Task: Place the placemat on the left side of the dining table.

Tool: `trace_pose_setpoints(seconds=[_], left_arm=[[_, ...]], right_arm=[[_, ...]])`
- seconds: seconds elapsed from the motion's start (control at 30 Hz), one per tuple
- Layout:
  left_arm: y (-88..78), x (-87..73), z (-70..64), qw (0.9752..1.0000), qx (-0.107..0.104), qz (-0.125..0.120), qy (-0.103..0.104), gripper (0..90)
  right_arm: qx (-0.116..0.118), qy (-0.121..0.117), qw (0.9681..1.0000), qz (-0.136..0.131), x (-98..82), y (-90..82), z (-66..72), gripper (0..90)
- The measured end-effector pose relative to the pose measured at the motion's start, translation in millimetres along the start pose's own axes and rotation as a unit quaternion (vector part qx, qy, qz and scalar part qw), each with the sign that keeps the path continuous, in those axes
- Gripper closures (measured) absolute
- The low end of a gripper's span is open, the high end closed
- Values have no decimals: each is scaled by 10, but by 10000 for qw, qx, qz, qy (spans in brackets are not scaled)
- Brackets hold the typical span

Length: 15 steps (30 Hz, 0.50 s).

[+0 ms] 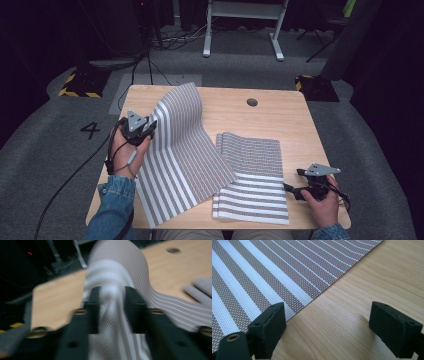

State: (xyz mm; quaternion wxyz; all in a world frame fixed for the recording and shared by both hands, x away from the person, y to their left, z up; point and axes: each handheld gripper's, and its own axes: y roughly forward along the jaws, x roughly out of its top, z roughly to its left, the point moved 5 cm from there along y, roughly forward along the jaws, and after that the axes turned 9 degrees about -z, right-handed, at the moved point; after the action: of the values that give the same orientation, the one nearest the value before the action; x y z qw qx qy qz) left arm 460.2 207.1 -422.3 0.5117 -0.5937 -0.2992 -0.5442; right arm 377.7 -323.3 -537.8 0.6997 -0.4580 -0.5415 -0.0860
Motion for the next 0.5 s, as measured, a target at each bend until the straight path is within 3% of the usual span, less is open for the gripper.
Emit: trace_pose_setpoints(seconds=[0.07,0.13,0.27,0.43,0.5], left_arm=[[44,28,-48,9998,-25,-136,-122,428],[32,34,-133,9994,-125,-234,-216,387],[-98,-34,-310,9988,-356,-127,-302,377],[-373,-195,-572,9968,-608,10,-518,368],[-487,-279,-667,9964,-678,102,-497,365]], right_arm=[[-1,0,10000,-2,0,0,0,141],[-1,-1,10000,-1,0,0,0,141],[-2,0,10000,0,0,0,0,141],[-1,3,10000,2,0,0,0,141],[2,2,10000,14,0,-3,-1,141]])
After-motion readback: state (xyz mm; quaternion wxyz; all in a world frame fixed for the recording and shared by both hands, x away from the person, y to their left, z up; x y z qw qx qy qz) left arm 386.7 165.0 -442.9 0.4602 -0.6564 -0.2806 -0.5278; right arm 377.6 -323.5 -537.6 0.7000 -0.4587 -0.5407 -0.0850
